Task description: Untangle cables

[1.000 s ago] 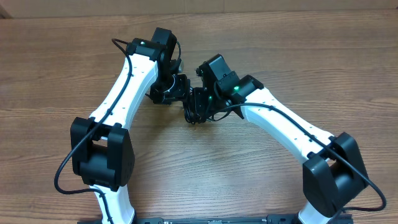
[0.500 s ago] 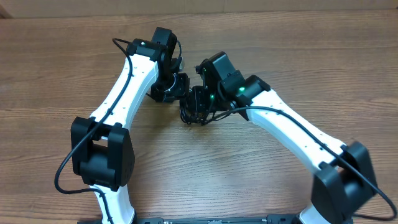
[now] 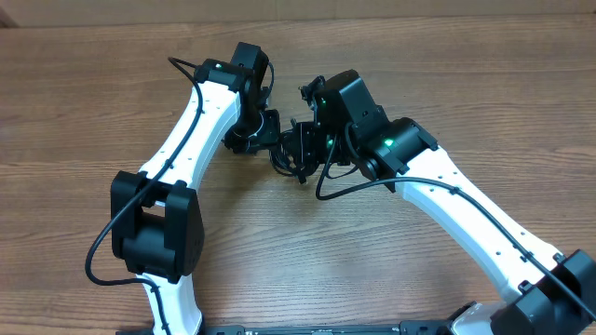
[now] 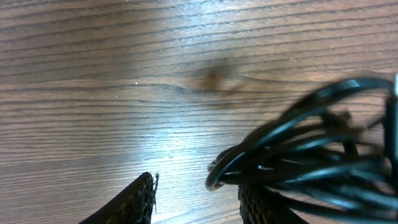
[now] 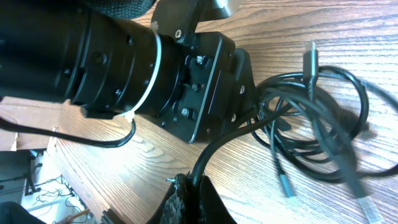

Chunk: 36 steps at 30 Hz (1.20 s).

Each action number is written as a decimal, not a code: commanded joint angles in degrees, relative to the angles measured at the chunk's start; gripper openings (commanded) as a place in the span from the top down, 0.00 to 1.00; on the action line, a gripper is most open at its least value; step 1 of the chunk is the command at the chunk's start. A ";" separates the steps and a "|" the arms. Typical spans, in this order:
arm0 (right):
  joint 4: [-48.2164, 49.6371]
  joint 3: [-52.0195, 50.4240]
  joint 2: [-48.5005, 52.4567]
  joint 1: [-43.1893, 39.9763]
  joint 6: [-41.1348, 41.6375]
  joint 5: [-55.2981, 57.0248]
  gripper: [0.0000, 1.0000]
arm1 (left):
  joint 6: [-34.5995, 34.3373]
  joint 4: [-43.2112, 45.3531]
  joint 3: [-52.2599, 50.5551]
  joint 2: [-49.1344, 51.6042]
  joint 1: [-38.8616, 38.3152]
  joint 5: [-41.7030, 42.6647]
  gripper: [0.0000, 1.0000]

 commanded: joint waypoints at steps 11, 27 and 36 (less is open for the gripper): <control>0.15 1.40 -9.92 -0.11 1.18 -3.56 0.96 | -4.76 1.44 -0.52 1.33 0.79 -3.54 0.51; 2.56 1.42 -18.01 -0.13 1.75 -3.61 0.96 | -4.87 1.55 -0.52 1.33 0.81 -3.61 0.45; 4.92 1.42 -17.99 -0.13 1.70 -3.52 0.96 | -0.72 0.79 0.39 0.63 1.62 5.40 0.54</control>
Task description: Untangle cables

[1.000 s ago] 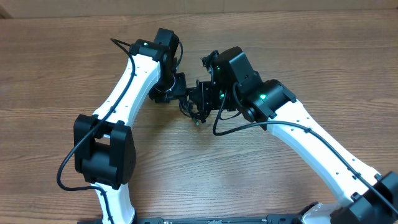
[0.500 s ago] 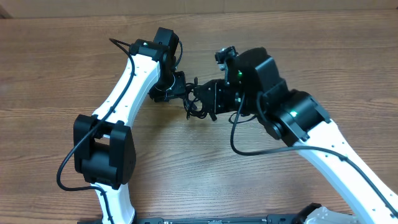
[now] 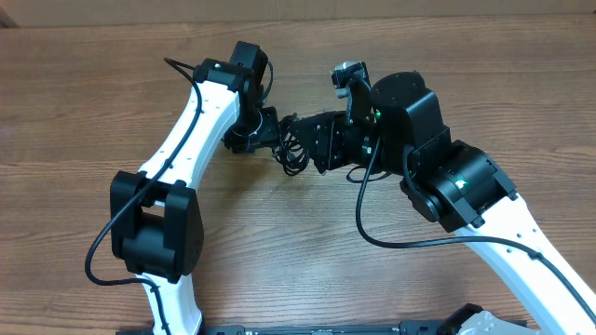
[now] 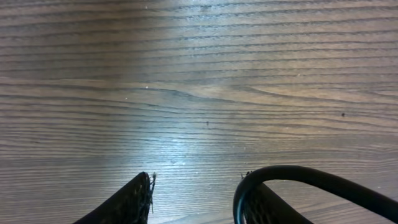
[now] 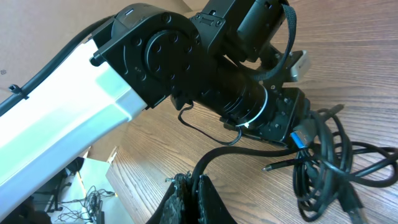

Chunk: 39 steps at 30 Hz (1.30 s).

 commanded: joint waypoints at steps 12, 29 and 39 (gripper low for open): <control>0.66 1.42 -2.14 0.02 6.19 9.64 0.96 | 17.66 -1.01 2.29 -6.34 8.35 30.42 0.45; 0.00 1.38 0.68 0.02 10.91 16.90 0.96 | 15.54 -1.31 2.27 -6.60 7.91 28.48 0.44; 0.39 1.38 2.64 0.02 11.93 18.18 0.96 | 20.33 -2.40 2.27 -6.60 8.39 34.67 0.29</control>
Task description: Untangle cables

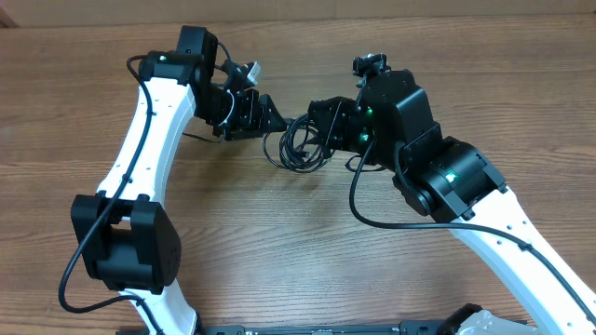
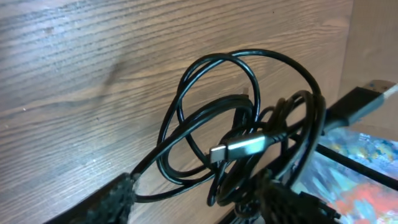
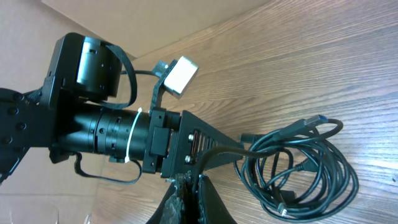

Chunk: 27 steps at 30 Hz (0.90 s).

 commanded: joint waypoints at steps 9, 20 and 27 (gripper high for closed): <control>1.01 1.38 2.71 0.02 2.40 1.09 0.96 | 9.64 -2.27 0.98 -1.07 -0.57 6.95 0.26; 3.41 1.38 2.71 0.02 3.65 -3.61 0.96 | 1.42 -0.37 0.24 -1.05 -6.56 -7.93 0.38; 2.05 1.38 2.71 0.02 3.63 -3.61 0.96 | -5.55 2.36 0.24 -1.05 -7.87 -16.98 0.58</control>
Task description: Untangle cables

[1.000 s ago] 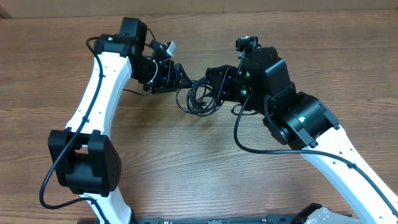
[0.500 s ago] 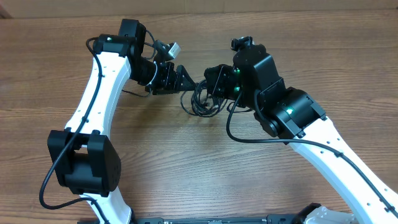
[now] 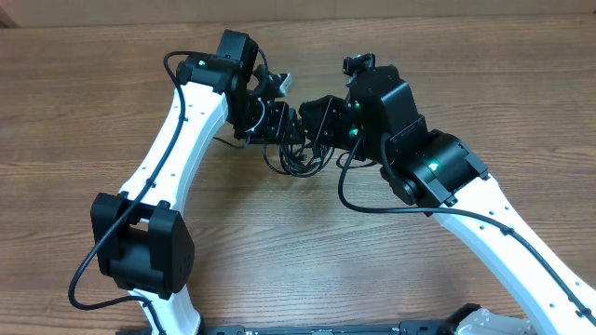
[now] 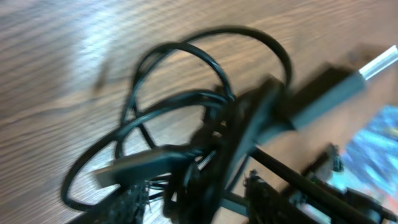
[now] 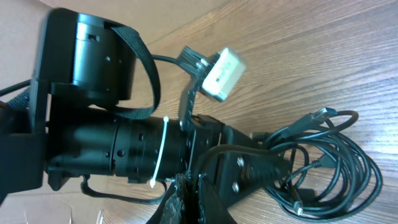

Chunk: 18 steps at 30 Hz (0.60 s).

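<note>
A tangled bundle of black cables (image 3: 296, 156) hangs low over the wooden table between my two grippers. My right gripper (image 3: 321, 119) is shut on one black strand, which runs out from its fingertips (image 5: 189, 186) toward the loops (image 5: 323, 162). My left gripper (image 3: 282, 126) is pushed in from the left. In the blurred left wrist view it (image 4: 196, 199) stands open, with the loops (image 4: 186, 137) lying between its fingers. A USB plug (image 4: 323, 93) with a silver tip sticks out to the right.
The wooden table (image 3: 112, 74) stretches all round the bundle. The two arms nearly meet at its far middle, and the left arm's wrist with its white camera (image 5: 221, 71) fills the right wrist view. Brown cardboard shows beyond the table edge.
My left gripper was to the left of the bundle and now is right at it, its open fingers astride the loops. The right gripper stays shut on its strand and sits slightly further left.
Both grippers were first close together at the bundle, the right shut on a strand. Then the right held that strand, with the bundle between the two grippers. Later the left stood off to the left, open. Now it is back at the loops.
</note>
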Each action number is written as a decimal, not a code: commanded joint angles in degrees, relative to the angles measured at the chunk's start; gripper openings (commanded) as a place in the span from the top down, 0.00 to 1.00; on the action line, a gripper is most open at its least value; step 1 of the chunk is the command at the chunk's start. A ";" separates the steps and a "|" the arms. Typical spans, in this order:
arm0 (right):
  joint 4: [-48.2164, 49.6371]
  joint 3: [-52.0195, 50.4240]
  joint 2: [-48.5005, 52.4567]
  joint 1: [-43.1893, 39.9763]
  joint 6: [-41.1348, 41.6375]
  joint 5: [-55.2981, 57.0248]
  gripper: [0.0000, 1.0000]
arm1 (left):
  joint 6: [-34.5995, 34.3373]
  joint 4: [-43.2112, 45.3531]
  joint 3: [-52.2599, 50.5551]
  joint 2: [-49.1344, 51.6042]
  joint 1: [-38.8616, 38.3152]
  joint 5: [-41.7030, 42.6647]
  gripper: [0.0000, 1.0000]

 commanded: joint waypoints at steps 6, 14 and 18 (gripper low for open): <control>0.35 1.36 -0.52 0.02 0.20 -1.40 0.96 | -9.86 0.87 0.24 -1.05 -0.13 -11.32 0.79; -0.04 1.36 -0.52 0.02 0.20 -1.40 0.96 | -9.84 1.29 0.24 -1.05 -0.15 -11.34 0.96; -0.83 1.36 -0.52 -0.04 -0.09 -1.33 0.96 | -12.28 1.01 0.26 -1.05 -0.09 -15.04 0.96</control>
